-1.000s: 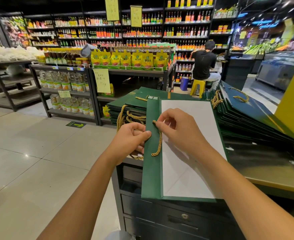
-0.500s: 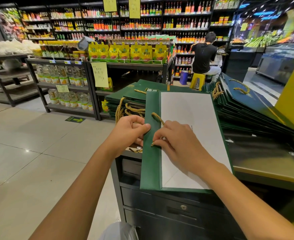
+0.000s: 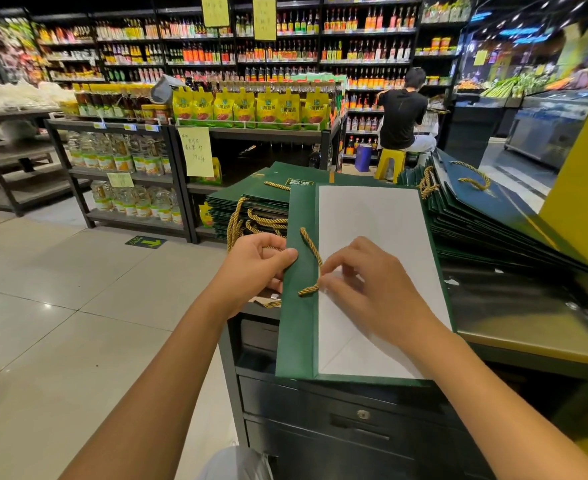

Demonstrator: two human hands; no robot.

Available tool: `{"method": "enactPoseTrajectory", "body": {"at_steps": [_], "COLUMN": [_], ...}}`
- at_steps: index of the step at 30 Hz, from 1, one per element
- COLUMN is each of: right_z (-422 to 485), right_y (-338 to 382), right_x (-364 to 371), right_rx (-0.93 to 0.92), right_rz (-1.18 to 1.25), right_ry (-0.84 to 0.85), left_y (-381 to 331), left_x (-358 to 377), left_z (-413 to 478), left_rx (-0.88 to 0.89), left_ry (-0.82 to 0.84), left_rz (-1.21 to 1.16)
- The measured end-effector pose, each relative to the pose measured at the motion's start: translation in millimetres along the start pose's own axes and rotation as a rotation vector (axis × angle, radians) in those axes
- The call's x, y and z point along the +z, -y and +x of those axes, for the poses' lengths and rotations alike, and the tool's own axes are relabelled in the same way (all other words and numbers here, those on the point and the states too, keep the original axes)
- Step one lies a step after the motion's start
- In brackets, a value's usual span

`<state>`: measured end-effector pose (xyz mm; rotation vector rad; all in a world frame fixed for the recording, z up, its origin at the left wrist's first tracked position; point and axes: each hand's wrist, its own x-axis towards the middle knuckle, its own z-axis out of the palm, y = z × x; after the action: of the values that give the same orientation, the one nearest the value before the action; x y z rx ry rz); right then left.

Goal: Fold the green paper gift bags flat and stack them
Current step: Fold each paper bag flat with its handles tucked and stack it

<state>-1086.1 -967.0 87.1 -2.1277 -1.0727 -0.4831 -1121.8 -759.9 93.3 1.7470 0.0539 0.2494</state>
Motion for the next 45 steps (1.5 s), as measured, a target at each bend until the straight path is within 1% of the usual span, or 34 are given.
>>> {"method": "enactPoseTrajectory", "body": {"at_steps": [2,4,7,10,12,15,19,22,26,29,31,33,35,36,38,40,42,45], "right_z": [-6.6,-15.5,-27.6,-33.5,-36.1,-38.0,-32.6,-22.5,-6.6,4.3,10.4,14.0,14.6,13.5,8.4,-0.2,-7.6,-16.4], "right_y": [-9.6,-20.7,-34.5,-37.8,-37.1,-35.4,-23.3,-5.8,15.0,28.1,32.4,31.3,28.2,26.6,18.8,7.0,-5.7,-25.2], "right_x": [-16.5,-35.3,-58.5,-71.0,-73.8,-77.6,-91.8,-106.5,-124.2,-138.5,-145.5,-149.8,-150.1,-148.7,-142.2,-131.0,-117.0,-95.2], "right_rx": [0.122,0.267,0.478,0.656,0.706,0.715,0.674,0.619,0.509,0.422,0.379,0.35,0.334,0.358,0.449,0.502,0.508,0.52], "right_rz": [-0.044,-0.141,-0.251,-0.185,-0.063,0.068,0.221,0.332,0.5,0.558,0.623,0.728,0.871,0.92,0.877,0.694,0.571,0.41], "right_ry": [-0.108,-0.19,-0.231,-0.184,-0.182,-0.203,-0.275,-0.334,-0.435,-0.501,-0.53,-0.517,-0.48,-0.47,-0.462,-0.411,-0.348,-0.313], "left_y": [0.5,0.2,-1.4,-2.5,-3.4,-6.4,-18.0,-33.1,-64.8,-91.8,-104.2,-110.3,-110.1,-107.5,-99.0,-85.6,-66.6,-36.0], "left_x": [-0.1,-0.1,2.8,5.4,6.7,6.0,-0.4,-9.0,-18.1,-21.1,-22.0,-23.2,-24.8,-25.5,-24.0,-19.8,-15.2,-7.1], "left_z": [0.4,0.5,-0.1,-1.5,-2.7,-5.8,-11.5,-15.5,-21.8,-28.0,-32.9,-37.1,-39.4,-39.5,-39.1,-37.6,-32.8,-24.8], "left_rx": [-0.015,-0.021,-0.021,-0.015,-0.002,-0.014,-0.01,0.058,0.187,0.29,0.348,0.38,0.383,0.37,0.302,0.243,0.205,0.096], "left_ry": [-0.001,-0.013,-0.047,-0.083,-0.106,-0.129,-0.157,-0.181,-0.253,-0.286,-0.283,-0.237,-0.179,-0.166,-0.171,-0.177,-0.18,-0.201], "left_rz": [-0.001,-0.003,-0.015,-0.005,0.024,0.02,-0.047,-0.1,-0.133,-0.166,-0.158,-0.158,-0.182,-0.207,-0.273,-0.277,-0.203,-0.097]}}
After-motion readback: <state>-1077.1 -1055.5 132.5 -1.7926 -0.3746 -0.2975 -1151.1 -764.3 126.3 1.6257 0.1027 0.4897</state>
